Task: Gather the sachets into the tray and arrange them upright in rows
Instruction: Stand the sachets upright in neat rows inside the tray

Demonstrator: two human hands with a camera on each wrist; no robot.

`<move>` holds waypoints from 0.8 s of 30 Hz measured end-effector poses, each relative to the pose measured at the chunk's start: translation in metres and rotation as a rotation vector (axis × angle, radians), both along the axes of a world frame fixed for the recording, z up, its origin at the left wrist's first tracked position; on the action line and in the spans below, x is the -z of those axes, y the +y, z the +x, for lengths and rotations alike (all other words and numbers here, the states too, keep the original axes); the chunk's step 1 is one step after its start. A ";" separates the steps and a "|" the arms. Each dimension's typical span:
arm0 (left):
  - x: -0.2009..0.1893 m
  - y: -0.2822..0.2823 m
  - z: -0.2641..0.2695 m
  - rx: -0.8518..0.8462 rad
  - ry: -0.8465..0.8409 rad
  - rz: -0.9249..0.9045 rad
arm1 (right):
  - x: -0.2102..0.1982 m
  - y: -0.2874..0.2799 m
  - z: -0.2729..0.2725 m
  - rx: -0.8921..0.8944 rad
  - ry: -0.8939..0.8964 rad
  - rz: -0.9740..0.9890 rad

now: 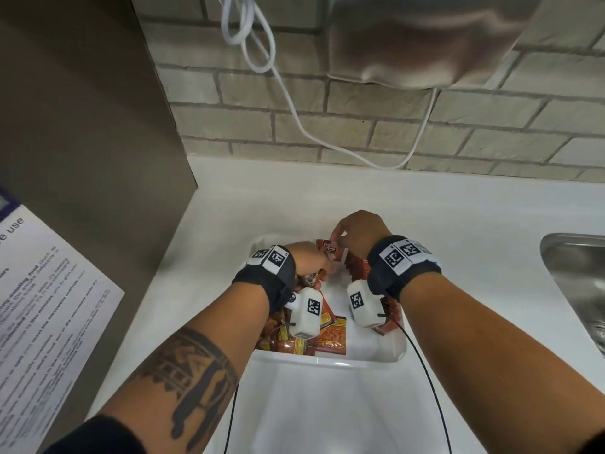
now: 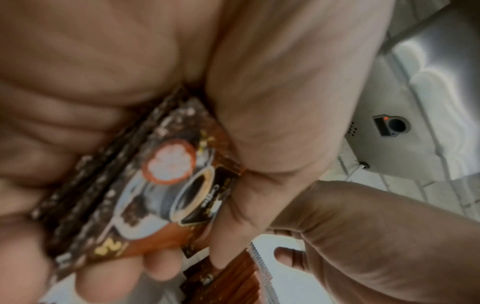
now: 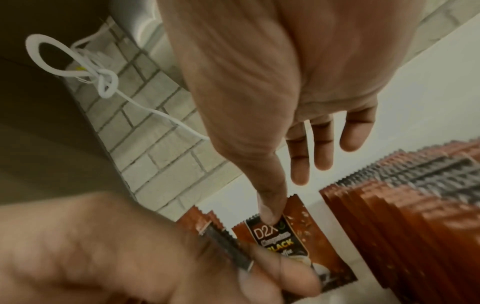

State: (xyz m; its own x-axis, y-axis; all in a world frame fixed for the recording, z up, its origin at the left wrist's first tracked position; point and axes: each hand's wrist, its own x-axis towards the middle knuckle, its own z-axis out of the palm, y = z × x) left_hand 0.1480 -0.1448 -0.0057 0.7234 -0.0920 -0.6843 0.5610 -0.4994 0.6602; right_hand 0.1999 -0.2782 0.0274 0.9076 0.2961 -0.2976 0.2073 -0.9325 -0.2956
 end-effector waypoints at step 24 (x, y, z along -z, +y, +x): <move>0.019 -0.001 0.015 -0.035 0.082 -0.059 | 0.014 -0.014 0.017 0.056 -0.002 0.149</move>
State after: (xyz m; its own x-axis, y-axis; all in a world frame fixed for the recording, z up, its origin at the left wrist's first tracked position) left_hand 0.1625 -0.1456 -0.0252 0.6683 -0.1091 -0.7359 0.6312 -0.4403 0.6385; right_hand 0.2170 -0.2918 0.0132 0.9245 0.2856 -0.2523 0.1568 -0.8885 -0.4312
